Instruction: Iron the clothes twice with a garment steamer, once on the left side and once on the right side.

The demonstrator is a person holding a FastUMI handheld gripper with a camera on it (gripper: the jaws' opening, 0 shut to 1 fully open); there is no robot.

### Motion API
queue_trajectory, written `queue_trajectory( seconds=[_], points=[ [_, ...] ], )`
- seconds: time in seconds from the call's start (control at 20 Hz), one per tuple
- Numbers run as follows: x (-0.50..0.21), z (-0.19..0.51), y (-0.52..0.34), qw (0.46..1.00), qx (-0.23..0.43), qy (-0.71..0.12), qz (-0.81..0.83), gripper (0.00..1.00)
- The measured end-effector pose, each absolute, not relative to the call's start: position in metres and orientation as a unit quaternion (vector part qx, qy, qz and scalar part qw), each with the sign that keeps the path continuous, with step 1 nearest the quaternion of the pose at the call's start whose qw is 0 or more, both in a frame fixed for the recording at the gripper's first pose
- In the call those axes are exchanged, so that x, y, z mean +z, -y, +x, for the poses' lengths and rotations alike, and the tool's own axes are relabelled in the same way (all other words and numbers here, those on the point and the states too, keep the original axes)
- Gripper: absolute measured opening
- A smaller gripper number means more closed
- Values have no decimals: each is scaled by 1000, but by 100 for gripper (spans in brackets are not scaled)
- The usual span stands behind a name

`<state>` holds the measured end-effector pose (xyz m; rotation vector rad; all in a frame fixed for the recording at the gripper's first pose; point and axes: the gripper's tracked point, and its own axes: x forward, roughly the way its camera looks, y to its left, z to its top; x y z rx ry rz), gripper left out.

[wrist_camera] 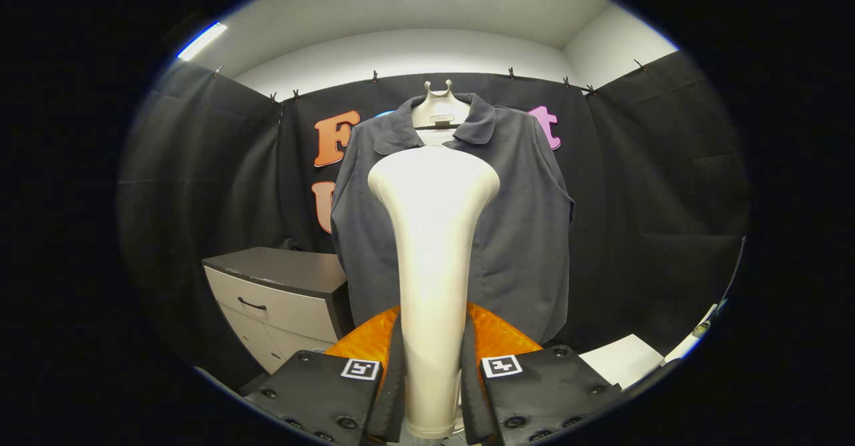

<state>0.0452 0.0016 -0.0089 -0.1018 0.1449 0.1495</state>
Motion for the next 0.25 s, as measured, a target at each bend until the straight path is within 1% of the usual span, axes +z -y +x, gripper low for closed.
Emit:
queue_trajectory(
  seconds=[0.25],
  points=[
    [-12, 46, 1, 993, 72, -76, -48, 42]
  ],
)
